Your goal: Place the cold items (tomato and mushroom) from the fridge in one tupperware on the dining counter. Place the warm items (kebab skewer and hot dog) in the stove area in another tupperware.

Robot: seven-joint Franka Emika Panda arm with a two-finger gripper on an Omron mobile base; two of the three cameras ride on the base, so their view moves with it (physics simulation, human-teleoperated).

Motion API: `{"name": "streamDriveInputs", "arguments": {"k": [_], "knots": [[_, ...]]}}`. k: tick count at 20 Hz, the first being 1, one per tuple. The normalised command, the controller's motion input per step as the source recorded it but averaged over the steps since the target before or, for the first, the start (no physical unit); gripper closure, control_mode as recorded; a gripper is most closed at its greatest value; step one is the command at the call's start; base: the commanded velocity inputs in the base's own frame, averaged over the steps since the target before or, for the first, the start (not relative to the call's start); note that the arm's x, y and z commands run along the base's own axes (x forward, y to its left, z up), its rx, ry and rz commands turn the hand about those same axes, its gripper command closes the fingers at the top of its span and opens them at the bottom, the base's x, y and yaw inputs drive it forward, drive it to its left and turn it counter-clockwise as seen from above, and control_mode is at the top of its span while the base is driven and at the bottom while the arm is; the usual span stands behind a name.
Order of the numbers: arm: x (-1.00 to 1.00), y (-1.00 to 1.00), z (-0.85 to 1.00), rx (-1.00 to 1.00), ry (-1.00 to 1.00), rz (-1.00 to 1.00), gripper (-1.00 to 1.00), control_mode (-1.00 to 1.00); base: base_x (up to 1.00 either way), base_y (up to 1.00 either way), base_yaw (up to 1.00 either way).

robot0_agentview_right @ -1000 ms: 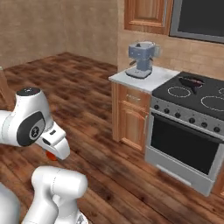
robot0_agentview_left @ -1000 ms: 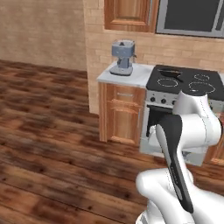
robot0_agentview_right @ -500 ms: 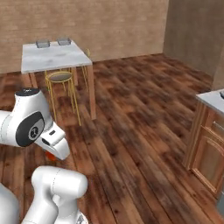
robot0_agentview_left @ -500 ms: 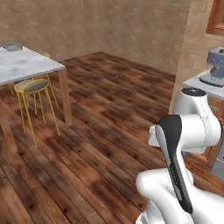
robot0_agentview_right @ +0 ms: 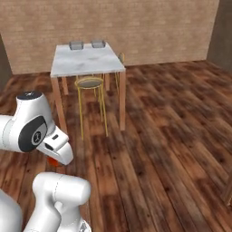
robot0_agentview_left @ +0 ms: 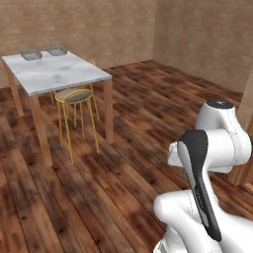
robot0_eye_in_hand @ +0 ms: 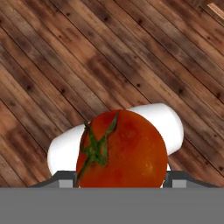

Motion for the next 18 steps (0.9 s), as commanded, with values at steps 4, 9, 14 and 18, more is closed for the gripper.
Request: {"name": "streamDriveInputs", "arguments": {"k": [4, 9, 14, 18], "knots": [[0.00, 0.00, 0.00, 0.00, 0.00, 0.00, 1.00, 1.00, 0.43, 0.49, 0.10], [0.00, 0.00, 0.00, 0.00, 0.00, 0.00, 1.00, 1.00, 0.67, 0.81, 0.20], [0.00, 0.00, 0.00, 0.00, 0.00, 0.00, 1.00, 1.00, 1.00, 0.95, 0.31], [0.00, 0.00, 0.00, 0.00, 0.00, 0.00, 1.00, 1.00, 1.00, 1.00, 0.32]]}}
